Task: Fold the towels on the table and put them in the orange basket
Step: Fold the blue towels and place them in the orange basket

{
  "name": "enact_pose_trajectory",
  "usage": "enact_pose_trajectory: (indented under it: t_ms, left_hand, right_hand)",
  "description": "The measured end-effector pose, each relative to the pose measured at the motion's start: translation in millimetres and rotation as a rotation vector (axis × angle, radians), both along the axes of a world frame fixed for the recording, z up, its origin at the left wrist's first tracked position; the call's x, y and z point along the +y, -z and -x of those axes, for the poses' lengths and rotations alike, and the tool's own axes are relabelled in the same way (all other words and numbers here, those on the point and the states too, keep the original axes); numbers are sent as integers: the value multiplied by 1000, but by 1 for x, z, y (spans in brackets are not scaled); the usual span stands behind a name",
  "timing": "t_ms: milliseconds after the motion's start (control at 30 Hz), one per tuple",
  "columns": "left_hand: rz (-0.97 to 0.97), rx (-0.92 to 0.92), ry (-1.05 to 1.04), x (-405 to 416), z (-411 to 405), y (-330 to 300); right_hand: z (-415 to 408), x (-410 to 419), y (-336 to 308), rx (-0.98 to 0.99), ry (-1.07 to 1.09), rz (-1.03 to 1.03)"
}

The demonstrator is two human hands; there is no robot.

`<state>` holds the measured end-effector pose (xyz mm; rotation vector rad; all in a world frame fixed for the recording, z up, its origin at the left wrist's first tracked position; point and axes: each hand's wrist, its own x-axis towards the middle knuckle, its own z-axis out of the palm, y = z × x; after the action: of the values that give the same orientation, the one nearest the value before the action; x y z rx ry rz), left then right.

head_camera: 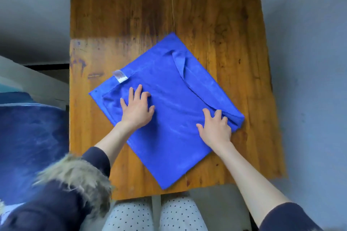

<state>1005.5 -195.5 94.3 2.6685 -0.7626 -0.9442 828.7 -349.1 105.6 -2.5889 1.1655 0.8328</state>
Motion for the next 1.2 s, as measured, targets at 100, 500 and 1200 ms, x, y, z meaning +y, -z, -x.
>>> enact_pose_trajectory:
  t_ms: [100,500,1200]
  left_hand:
    - [27,-31,90,-23,11,2]
    - [-13,-174,215,-4,37,13]
    - [165,-361,-48,1,-25,0]
  right_hand:
    - [28,-3,-4,33,62,-87]
    - [31,-6,-4,-133,10,-84]
    - [-67,-105,1,-460,-13,65]
